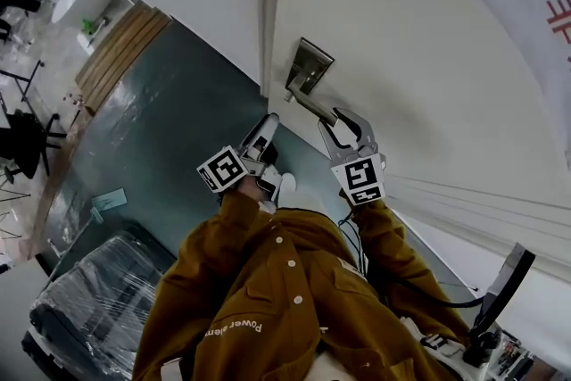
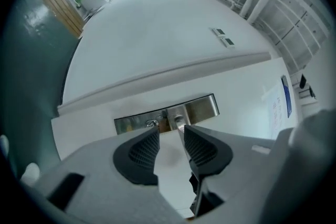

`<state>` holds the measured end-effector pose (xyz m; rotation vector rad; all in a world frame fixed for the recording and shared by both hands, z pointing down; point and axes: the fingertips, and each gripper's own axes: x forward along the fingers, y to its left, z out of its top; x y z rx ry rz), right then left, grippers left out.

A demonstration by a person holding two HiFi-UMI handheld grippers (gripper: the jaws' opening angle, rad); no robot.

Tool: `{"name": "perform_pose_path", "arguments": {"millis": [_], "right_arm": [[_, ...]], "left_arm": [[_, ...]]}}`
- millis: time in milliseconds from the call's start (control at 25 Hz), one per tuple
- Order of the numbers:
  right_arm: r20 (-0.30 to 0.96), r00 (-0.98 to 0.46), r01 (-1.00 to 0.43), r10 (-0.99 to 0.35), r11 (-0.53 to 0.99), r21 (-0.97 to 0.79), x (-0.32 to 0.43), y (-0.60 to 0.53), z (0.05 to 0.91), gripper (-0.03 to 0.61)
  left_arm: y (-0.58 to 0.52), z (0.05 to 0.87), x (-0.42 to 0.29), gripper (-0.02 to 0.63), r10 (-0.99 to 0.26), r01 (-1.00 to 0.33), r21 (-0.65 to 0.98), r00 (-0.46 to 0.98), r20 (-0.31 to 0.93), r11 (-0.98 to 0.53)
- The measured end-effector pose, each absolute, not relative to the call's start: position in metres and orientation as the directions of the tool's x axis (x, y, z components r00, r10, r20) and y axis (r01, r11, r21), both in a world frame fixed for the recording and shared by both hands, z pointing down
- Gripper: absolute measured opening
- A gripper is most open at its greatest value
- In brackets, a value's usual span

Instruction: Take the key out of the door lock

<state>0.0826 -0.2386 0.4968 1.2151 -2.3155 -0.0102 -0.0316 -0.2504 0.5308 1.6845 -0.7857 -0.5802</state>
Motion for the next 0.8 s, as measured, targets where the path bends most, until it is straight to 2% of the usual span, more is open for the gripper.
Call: {"name": "perform_pose_path", "arguments": {"millis": [80,240,400,640,720,800], "right_arm": [[0.441,-0.46,-0.767,-0.771,0.595,0.239,0.082,-0.239,0.496,0.146],[0.44,-0.455,-0.773,-0.774,0.589,0.235,0.081,-0.239,0.494,0.147],[0.442,-0.454,-0.773,-0.774,0.589,0.237,0.081,-0.24,0.496,0.147],[0.445,-0.446,-0.776,-0.777,0.584,0.241,0.084,-0.238,0.494,0.149],[0.446,-0.444,-0.778,-0.777,0.582,0.238,0.084,-0.238,0.494,0.149],[0.448,-0.436,-0.779,-0.781,0.576,0.247,0.084,-0.239,0.495,0.15]], "left_arm": [[-0.263,0.537,-0.021,0.143,-0.757,-0.102,0.988,0.654,-0.022,-0.116],[-0.283,0.559,-0.004,0.143,-0.745,-0.023,0.998,0.666,-0.033,-0.064],[-0.295,0.576,0.008,0.137,-0.746,-0.002,1.0,0.666,-0.014,-0.02],[-0.309,0.576,0.021,0.075,-0.749,0.021,0.999,0.661,-0.033,-0.026],[-0.311,0.578,0.021,0.026,-0.753,0.018,1.0,0.657,-0.03,-0.024],[-0.31,0.581,0.02,0.024,-0.755,0.009,1.0,0.656,-0.019,-0.017]]}}
